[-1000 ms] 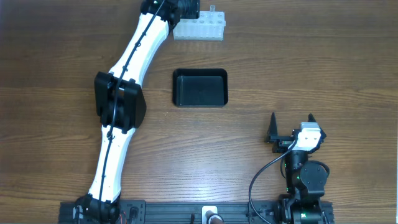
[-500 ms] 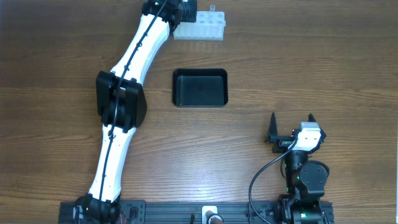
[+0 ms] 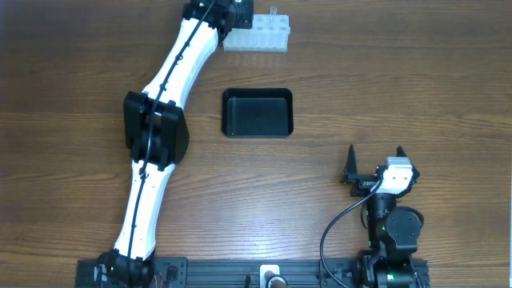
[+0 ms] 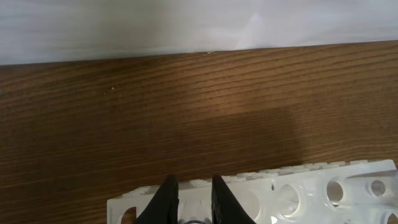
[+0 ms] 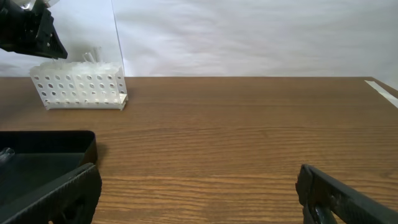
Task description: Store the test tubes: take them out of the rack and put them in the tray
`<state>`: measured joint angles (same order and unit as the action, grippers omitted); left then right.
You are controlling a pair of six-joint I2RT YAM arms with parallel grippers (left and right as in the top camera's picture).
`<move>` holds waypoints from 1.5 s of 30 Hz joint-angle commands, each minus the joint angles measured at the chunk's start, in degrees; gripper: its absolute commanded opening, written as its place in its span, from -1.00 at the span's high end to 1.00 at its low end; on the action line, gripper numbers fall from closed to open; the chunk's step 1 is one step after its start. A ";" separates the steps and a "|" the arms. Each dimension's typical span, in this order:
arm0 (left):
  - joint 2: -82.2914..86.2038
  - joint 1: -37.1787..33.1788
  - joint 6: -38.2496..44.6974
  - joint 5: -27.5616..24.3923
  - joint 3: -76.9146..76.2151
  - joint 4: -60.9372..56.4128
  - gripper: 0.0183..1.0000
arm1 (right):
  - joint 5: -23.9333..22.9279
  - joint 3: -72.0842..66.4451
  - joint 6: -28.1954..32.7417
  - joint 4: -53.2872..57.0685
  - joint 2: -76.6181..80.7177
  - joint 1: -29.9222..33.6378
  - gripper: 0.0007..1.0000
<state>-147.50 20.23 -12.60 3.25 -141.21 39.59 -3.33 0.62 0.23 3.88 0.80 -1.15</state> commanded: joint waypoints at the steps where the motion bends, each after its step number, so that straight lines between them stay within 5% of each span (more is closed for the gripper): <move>1: 1.49 -0.11 0.46 -0.13 -0.57 -0.04 0.96 | 0.50 -0.31 0.09 0.26 -0.52 0.33 -0.98; 18: 15.10 -0.09 3.41 1.79 -0.57 2.58 0.96 | 0.50 -0.31 0.09 0.24 -0.52 0.33 -0.99; 36: 17.42 3.19 -6.36 -9.97 -0.57 42.25 0.96 | 0.50 -0.31 0.07 0.26 -0.52 0.33 -0.99; 45: 10.64 4.70 -6.56 -12.44 -0.57 49.86 0.96 | 0.50 -0.31 0.09 0.26 -0.52 0.33 -0.98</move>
<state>-133.93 24.99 -18.26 -7.73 -141.27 88.99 -3.33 0.62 0.23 3.88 0.80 -1.15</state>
